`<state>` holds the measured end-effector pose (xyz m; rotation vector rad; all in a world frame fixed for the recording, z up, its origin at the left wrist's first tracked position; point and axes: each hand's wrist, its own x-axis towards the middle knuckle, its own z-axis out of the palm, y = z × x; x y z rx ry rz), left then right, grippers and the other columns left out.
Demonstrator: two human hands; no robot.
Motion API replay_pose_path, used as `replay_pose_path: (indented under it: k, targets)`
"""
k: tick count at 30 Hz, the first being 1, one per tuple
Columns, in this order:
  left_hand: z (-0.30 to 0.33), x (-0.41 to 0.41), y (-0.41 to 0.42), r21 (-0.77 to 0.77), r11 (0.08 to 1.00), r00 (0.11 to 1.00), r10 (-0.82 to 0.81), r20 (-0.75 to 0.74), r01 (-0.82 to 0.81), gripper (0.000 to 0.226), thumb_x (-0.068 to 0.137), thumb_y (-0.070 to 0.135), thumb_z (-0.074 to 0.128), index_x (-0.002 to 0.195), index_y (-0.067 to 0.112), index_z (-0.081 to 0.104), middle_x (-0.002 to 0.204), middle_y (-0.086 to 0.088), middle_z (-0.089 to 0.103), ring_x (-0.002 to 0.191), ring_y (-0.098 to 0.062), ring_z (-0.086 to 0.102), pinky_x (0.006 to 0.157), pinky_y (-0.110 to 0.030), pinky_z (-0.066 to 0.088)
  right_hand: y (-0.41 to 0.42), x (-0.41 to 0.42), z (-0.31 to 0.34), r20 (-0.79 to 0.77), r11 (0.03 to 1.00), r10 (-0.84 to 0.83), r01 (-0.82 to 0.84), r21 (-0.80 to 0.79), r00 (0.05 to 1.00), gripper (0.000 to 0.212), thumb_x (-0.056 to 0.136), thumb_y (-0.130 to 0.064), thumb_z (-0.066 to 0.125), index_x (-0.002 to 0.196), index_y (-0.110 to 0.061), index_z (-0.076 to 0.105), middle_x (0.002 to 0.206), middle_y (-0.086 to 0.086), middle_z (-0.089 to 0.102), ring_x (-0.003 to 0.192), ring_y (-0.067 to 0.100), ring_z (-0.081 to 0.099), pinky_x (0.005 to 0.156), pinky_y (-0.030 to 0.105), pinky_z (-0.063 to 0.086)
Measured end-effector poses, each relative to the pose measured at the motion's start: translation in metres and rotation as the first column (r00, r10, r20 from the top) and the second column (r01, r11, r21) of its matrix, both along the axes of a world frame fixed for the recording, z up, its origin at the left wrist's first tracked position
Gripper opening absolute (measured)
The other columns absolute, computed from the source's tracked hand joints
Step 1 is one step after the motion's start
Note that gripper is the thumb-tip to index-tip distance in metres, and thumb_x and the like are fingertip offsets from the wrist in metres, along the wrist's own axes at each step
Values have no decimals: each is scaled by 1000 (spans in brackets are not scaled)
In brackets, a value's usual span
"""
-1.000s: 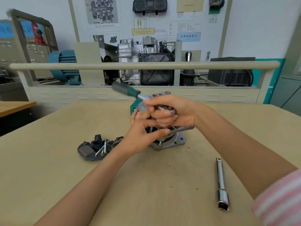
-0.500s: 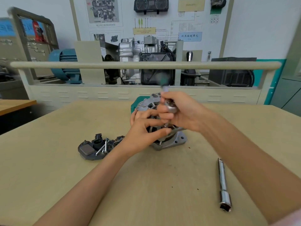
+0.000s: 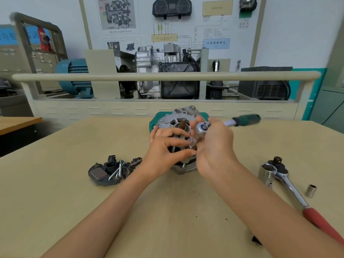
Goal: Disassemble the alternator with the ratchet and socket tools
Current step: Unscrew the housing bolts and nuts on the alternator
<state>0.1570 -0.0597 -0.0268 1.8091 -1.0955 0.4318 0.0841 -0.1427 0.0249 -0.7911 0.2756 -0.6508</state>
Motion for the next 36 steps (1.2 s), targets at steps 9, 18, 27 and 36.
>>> replay_pose_path:
  k: [9, 18, 27, 36]
  targets:
    - [0, -2, 6, 52, 997, 998, -58, -31, 60, 15, 75, 40, 63, 84, 51, 62, 113, 38, 48, 113, 29, 18, 114, -51, 4, -34, 11, 39, -437, 490, 640, -774, -402, 632, 20, 98, -16, 36, 85, -12, 51, 39, -12, 32, 28, 3, 27, 33, 15, 22]
    - [-1, 1, 1, -41, 997, 998, -66, -1, 66, 12, 68, 40, 66, 80, 44, 67, 96, 32, 55, 111, 13, 35, 112, -47, 3, -9, 7, 19, -158, 885, 283, -321, -337, 946, 29, 100, -30, 39, 79, -14, 48, 43, -7, 40, 29, 6, 32, 33, 16, 26]
    - [1, -4, 0, 13, 1000, 1000, 0, -13, 0, 7, 75, 33, 70, 77, 39, 66, 98, 27, 52, 116, -6, 39, 114, -39, -1, -10, 13, 13, -96, 934, 215, -233, -271, 972, 12, 99, -17, 33, 92, -14, 41, 54, -1, 45, 31, 8, 33, 32, 15, 26]
    - [0, 0, 3, 2, 994, 994, -110, 7, 110, 36, 73, 33, 72, 92, 62, 61, 112, 50, 43, 114, 29, 17, 114, -53, 2, -22, 13, 37, -531, 316, 609, -794, -519, 589, 39, 99, -37, 37, 67, -14, 40, 37, -8, 33, 24, 4, 22, 32, 18, 16]
